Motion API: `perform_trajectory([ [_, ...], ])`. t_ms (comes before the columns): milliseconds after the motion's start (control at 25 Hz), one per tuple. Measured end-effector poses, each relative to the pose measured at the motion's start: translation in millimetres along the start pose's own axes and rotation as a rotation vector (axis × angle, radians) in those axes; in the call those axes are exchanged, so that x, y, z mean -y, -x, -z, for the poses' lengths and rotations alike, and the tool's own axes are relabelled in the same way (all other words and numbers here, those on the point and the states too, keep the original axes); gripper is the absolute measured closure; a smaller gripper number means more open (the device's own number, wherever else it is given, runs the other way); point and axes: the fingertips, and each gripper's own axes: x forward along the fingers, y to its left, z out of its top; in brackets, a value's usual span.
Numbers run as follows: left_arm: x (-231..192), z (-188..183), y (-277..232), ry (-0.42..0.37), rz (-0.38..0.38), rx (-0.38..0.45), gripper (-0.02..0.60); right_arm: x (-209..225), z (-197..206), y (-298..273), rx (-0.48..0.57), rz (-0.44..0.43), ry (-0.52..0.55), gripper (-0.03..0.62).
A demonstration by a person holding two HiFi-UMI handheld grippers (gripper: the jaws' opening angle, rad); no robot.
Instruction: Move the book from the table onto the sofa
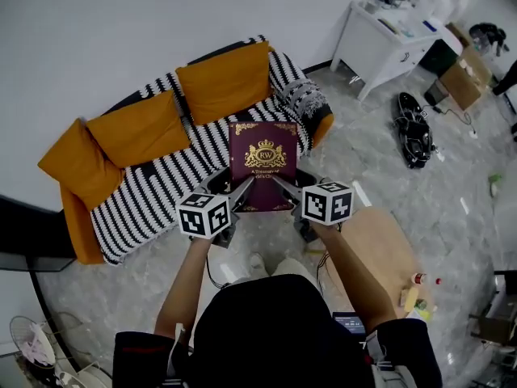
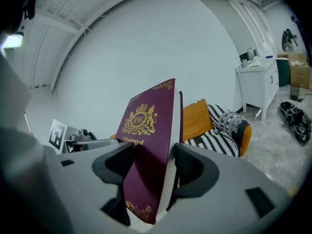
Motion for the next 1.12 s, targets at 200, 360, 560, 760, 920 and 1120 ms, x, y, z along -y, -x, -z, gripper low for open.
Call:
perform_trajectory([
  [200,-10,-2,3,0.035,-0.027,0.030,0.288,-3,-4,-11,-0.019,-0.021,0.023,0.319],
  [360,-29,-15,1,0.044,-0.047,0.043,0.288,-5,-17,-31,-0.030,-0.038,0.036,0.319],
  [560,-48,-31,-9,0.057,-0.069,0.050,0.288,0,-35,-54,-0.043,-0.057,0.049,0.319],
  [760,-64,-46,-33,0.069,-0.088,0.051,0.288,18,-55,-76,-0.062,-0.076,0.051,0.319],
  [920,-80,-55,-54,0.084,-0.110,0.047,0.288,34,-68,-98,-0.087,-0.093,0.051,0.319],
  [1120,-97,-61,-79,0.113,-0.129,0.038,0.288,56,-78,-120,-0.115,-0.109,0.044,0.319],
])
